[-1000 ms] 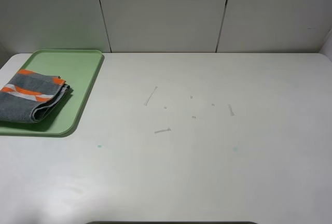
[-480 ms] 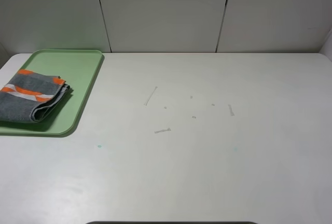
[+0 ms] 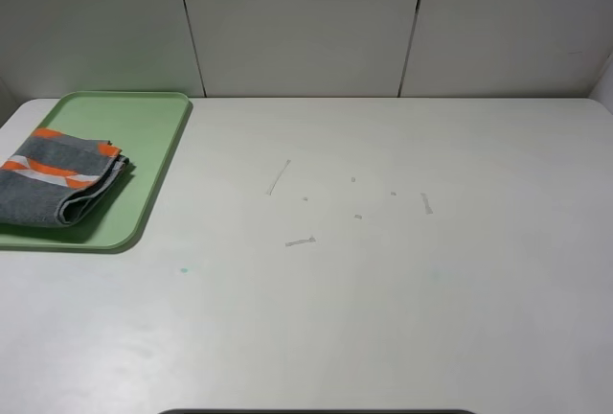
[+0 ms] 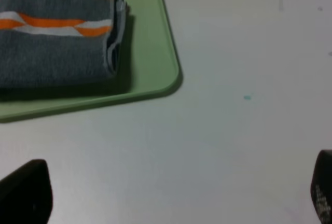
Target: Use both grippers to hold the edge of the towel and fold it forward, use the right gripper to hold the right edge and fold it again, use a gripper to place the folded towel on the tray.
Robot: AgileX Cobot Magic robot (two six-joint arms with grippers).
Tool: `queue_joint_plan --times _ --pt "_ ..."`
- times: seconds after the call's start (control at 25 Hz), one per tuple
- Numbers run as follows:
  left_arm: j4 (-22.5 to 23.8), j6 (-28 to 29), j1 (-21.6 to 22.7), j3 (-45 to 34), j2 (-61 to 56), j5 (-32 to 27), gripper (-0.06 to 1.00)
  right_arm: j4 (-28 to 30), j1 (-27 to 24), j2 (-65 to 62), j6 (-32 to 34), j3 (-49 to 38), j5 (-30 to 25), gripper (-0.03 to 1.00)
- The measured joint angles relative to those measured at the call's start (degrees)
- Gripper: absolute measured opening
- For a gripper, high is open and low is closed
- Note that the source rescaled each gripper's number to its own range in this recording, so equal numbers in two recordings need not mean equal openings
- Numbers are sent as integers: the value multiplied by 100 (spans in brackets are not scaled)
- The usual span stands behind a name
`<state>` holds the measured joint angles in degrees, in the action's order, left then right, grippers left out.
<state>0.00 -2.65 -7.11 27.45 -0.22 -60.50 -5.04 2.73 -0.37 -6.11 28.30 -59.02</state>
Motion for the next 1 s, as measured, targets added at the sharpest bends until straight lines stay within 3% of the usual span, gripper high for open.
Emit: queue_joint_plan --times 1.0 --pt "-37 -1 0 0 -6 0 100 0 0 0 0 0 0 100"
